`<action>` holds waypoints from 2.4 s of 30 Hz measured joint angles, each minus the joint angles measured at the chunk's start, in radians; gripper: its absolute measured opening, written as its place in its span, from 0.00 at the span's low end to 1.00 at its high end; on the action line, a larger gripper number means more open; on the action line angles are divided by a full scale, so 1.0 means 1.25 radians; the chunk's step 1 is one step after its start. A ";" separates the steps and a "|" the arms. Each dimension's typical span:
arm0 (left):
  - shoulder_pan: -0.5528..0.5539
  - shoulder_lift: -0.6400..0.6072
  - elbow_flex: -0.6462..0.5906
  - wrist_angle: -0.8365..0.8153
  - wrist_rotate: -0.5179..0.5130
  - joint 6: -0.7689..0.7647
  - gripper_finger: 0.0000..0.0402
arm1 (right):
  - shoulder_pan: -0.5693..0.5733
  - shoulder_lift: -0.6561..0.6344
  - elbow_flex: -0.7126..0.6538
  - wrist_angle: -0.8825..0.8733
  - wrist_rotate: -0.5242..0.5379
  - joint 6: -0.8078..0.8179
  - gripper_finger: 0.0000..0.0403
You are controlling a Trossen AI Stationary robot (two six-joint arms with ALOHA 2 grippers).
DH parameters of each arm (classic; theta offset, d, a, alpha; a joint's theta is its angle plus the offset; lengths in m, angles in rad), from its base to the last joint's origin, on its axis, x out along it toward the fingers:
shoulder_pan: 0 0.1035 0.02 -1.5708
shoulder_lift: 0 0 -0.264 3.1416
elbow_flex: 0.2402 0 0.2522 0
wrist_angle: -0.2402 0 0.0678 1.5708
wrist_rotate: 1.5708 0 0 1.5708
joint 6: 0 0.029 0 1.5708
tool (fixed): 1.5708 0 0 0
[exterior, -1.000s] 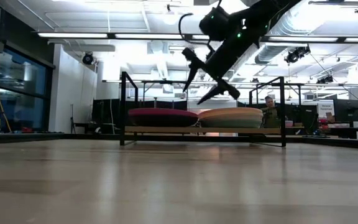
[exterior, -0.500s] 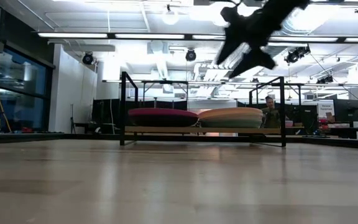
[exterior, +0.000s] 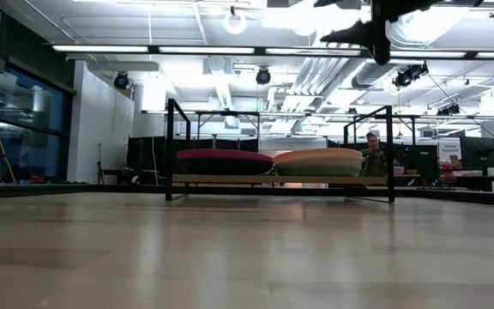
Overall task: Place and stack plates onto a shelf
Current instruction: Stack the green plate on top of the pink plate on the shelf
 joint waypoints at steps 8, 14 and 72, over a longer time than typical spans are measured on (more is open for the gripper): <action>0.000 0.001 -0.106 0.094 0.057 -0.160 0.40 | -0.002 -0.007 0.027 0.001 0.000 -0.084 0.58; -0.073 0.010 -0.036 -0.185 0.141 -0.254 0.38 | -0.002 -0.007 0.027 -0.007 -0.002 -0.083 0.58; -0.486 0.550 -0.196 -0.504 0.163 -0.122 0.18 | -0.002 -0.006 0.028 -0.127 -0.001 -0.042 0.58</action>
